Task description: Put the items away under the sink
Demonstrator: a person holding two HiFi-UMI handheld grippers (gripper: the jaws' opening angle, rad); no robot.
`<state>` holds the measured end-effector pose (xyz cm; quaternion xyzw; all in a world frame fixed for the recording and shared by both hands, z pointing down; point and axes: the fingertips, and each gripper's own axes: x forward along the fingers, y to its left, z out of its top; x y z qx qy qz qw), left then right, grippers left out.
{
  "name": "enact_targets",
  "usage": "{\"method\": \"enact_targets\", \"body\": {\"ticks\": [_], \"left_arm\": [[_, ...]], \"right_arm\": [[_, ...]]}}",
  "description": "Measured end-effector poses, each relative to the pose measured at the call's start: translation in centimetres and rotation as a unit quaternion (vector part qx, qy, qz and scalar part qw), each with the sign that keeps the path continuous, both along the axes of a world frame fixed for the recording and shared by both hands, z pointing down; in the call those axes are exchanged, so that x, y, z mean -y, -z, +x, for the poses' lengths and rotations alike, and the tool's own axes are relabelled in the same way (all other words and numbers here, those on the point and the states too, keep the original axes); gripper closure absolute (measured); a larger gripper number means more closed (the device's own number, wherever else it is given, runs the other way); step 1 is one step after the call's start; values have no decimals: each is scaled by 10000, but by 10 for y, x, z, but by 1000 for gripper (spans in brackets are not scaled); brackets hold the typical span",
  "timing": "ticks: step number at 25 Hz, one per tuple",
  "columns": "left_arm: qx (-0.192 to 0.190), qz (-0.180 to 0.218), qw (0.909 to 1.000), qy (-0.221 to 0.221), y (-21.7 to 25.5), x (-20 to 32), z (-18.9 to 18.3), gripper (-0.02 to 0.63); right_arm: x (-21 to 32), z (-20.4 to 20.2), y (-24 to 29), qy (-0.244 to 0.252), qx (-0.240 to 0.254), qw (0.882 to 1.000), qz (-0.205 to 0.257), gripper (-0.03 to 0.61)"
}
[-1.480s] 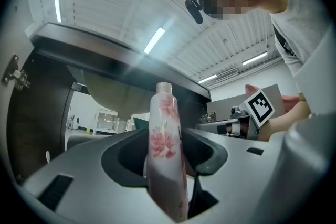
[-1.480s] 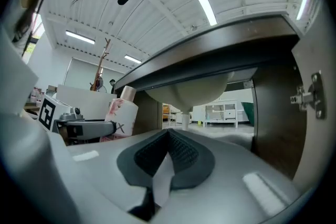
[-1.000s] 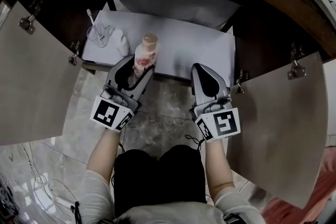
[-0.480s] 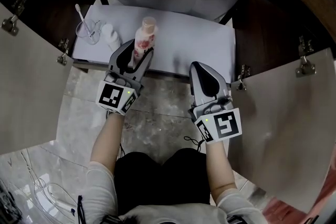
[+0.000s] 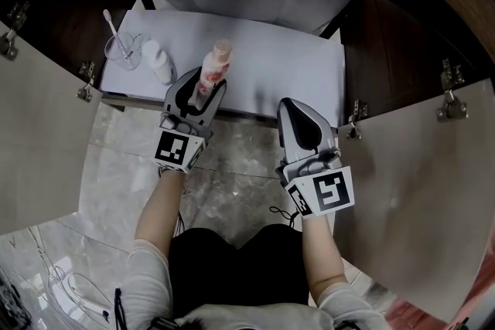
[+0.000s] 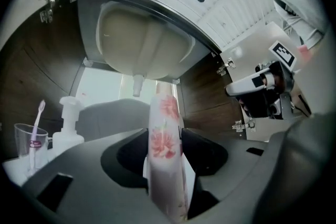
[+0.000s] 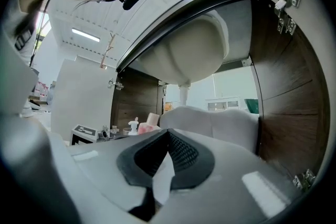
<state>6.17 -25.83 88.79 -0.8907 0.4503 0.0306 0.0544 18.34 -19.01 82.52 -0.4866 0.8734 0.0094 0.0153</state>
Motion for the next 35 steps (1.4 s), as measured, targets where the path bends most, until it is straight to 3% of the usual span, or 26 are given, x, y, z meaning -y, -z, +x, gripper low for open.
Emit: {"method": "enact_targets", "body": {"ticks": [8,19,23,31,35], "left_arm": [[-485,-146,9986,164,-9,-9,-24,406],[-13,-204,9998,80,-16,-19,-17,397],[-88,-522,9985,152,-33,-15,-18,396],[-287,-530,9976,345,-32,-4,-19,394],[-175,-514,9977,418,-33,9,-16,396]], "right_arm": [[4,-5,-7,50,109,9999,-35,568],[1,-6,-7,60,259,9996,-7,568],[-2,-10,-6,102,298,9995,16,568],[-5,-13,-3,128,331,9994,61,568],[-6,-13,-2,122,306,9994,92,568]]}}
